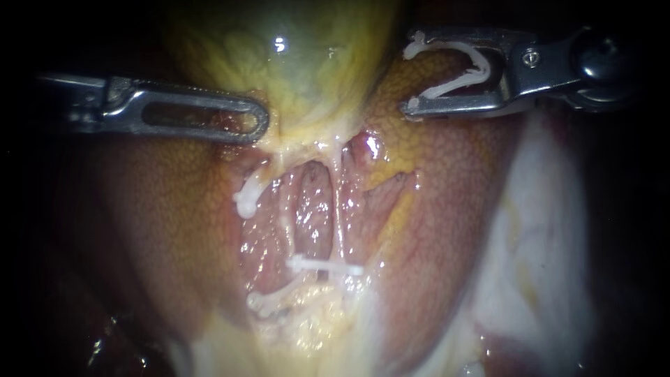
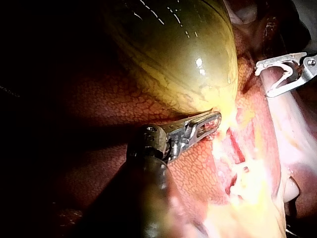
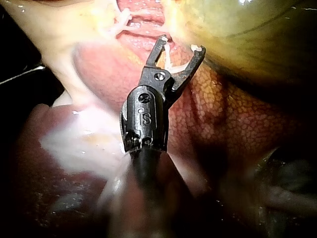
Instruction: Clipping second clip right tube
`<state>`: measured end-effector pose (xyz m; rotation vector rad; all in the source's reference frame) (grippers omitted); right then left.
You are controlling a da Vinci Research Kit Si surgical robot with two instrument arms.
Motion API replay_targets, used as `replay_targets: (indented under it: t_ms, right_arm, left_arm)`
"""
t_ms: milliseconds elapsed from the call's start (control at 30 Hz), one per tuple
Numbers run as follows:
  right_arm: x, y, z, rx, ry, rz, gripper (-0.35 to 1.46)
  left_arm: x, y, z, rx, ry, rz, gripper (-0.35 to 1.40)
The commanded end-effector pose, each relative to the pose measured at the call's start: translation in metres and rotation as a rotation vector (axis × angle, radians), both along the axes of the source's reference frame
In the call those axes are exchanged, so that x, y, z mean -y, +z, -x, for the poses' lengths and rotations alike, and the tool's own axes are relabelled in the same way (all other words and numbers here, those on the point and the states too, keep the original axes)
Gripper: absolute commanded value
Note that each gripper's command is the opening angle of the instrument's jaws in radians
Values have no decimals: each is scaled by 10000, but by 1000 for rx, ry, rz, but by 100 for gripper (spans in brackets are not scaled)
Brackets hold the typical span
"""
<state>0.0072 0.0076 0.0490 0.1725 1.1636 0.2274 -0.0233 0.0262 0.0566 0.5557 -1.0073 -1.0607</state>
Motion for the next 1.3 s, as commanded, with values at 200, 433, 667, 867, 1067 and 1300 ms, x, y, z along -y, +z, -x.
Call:
replay_targets:
  t_ms: [200, 433, 667, 867, 1067, 1300]
  right_arm:
    - [0, 0, 0, 0, 0, 0, 50]
    - [0, 1, 0, 0, 0, 0, 50]
    - [0, 1, 0, 0, 0, 0, 50]
    - [2, 2, 0, -8, -11, 4, 50]
    - [12, 6, -5, -29, 9, -96, 50]
    - [30, 15, -15, -41, 11, -170, 50]
  left_arm:
    - [-4, -9, -7, 4, 4, -6, -35]
    - [-17, -37, -31, -3, -9, -12, -35]
    - [-27, -62, -49, 4, -45, -13, -35]
    - [-27, -63, -49, 3, -42, -9, -35]
    - [-27, -63, -49, 3, -42, -9, -35]
    - [-27, -63, -49, 3, -42, -9, -35]
